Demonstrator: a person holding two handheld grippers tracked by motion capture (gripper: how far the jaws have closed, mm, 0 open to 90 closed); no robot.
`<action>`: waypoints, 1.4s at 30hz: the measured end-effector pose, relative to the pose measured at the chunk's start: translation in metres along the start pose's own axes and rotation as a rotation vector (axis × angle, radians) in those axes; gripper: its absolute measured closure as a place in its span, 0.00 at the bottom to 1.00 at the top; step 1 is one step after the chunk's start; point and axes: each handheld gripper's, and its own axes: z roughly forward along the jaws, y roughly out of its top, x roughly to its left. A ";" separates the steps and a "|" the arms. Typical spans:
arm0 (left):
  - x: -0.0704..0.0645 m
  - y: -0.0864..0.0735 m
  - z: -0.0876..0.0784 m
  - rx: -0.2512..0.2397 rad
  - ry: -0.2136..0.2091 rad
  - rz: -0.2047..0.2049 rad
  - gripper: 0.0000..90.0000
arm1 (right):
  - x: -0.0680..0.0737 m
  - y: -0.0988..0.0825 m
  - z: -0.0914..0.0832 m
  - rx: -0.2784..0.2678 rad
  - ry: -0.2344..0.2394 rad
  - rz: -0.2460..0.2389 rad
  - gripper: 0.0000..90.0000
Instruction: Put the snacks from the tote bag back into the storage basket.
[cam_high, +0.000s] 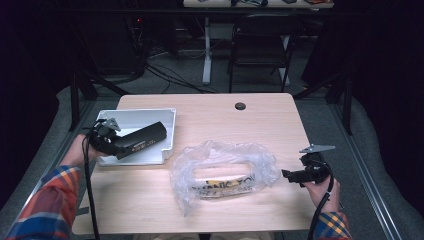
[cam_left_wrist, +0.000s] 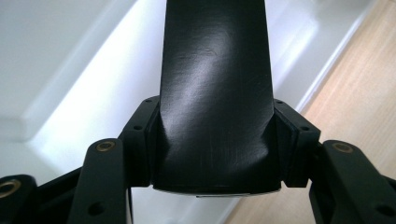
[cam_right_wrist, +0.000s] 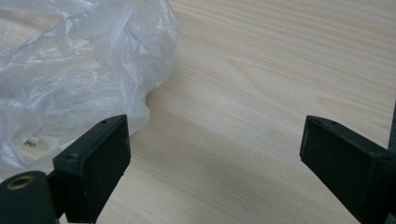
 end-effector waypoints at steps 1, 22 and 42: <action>0.001 0.000 0.002 0.004 -0.007 0.002 0.48 | 0.000 0.000 0.000 0.005 -0.002 0.001 0.09; 0.004 -0.003 0.033 0.058 -0.025 -0.057 0.33 | -0.001 -0.001 0.000 0.006 -0.010 -0.003 0.09; 0.008 0.027 -0.002 -0.153 0.066 -0.258 0.22 | -0.002 0.000 -0.002 -0.001 -0.008 -0.001 0.09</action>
